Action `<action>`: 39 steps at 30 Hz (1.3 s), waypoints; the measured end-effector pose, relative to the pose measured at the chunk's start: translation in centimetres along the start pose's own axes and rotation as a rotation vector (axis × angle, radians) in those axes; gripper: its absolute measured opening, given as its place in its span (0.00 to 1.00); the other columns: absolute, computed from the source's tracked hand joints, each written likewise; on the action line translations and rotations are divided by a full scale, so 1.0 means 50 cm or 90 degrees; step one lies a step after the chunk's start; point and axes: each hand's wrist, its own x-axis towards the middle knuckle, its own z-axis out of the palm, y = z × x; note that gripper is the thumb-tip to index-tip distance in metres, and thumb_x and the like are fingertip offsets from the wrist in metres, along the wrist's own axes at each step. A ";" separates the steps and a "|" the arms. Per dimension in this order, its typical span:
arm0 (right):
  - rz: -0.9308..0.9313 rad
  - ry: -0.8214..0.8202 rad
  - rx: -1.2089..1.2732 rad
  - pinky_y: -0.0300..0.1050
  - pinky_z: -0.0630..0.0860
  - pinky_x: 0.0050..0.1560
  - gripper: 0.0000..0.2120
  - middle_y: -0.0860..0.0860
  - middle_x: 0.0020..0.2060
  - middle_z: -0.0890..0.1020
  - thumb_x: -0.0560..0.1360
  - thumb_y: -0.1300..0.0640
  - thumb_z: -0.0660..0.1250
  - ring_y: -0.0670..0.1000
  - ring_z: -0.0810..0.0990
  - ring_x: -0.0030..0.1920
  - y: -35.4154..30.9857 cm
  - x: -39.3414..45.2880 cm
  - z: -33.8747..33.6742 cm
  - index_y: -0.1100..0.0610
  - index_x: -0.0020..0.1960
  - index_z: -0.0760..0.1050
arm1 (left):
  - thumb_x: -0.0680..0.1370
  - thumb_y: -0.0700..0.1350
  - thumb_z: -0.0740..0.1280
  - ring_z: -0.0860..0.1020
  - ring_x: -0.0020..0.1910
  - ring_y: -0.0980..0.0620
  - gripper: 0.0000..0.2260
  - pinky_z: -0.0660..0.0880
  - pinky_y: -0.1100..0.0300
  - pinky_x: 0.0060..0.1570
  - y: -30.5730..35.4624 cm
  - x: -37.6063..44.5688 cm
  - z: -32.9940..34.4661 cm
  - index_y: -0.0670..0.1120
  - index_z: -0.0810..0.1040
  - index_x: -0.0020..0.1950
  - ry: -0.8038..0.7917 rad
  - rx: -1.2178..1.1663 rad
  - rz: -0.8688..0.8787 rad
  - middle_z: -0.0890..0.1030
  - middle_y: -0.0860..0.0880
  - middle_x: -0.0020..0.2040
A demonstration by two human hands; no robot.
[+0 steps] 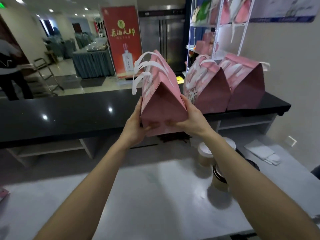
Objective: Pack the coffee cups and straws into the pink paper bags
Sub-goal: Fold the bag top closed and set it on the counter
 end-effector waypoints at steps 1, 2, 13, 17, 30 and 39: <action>0.003 -0.006 0.002 0.54 0.75 0.73 0.61 0.48 0.74 0.75 0.64 0.34 0.84 0.51 0.76 0.72 0.016 0.021 -0.004 0.45 0.87 0.54 | 0.70 0.61 0.84 0.78 0.71 0.61 0.56 0.80 0.56 0.65 -0.007 0.018 0.012 0.75 0.47 0.84 -0.005 -0.001 -0.006 0.77 0.61 0.75; 0.007 -0.014 0.004 0.54 0.76 0.72 0.61 0.47 0.74 0.75 0.64 0.34 0.84 0.50 0.76 0.72 0.033 0.039 -0.005 0.44 0.87 0.55 | 0.69 0.63 0.84 0.77 0.70 0.64 0.57 0.79 0.59 0.64 -0.015 0.034 0.024 0.75 0.47 0.84 -0.014 0.000 -0.013 0.77 0.64 0.74; 0.089 -0.022 0.011 0.30 0.76 0.57 0.48 0.37 0.59 0.78 0.65 0.38 0.83 0.43 0.80 0.60 0.152 0.120 0.005 0.44 0.79 0.63 | 0.65 0.66 0.84 0.79 0.71 0.54 0.59 0.78 0.50 0.70 -0.054 0.133 0.103 0.68 0.50 0.87 0.007 0.015 -0.059 0.80 0.58 0.72; 0.170 -0.061 -0.128 0.53 0.80 0.65 0.40 0.53 0.67 0.82 0.72 0.42 0.80 0.56 0.82 0.65 0.195 0.056 0.018 0.53 0.79 0.71 | 0.68 0.63 0.85 0.78 0.73 0.52 0.58 0.76 0.45 0.73 -0.072 0.175 0.109 0.67 0.51 0.87 -0.005 0.025 -0.067 0.80 0.57 0.74; 0.186 -0.320 -0.302 0.56 0.78 0.64 0.32 0.57 0.68 0.80 0.77 0.38 0.73 0.60 0.80 0.67 0.286 -0.087 0.162 0.56 0.73 0.73 | 0.67 0.68 0.82 0.80 0.70 0.53 0.54 0.76 0.48 0.74 -0.091 0.244 0.169 0.60 0.59 0.86 0.063 0.021 -0.087 0.81 0.53 0.72; 0.210 -0.341 -0.316 0.54 0.78 0.66 0.32 0.58 0.69 0.80 0.78 0.39 0.73 0.61 0.80 0.67 0.315 -0.100 0.169 0.57 0.74 0.75 | 0.66 0.66 0.83 0.81 0.68 0.53 0.53 0.78 0.49 0.72 -0.084 0.249 0.177 0.60 0.60 0.85 0.073 0.021 -0.084 0.81 0.53 0.71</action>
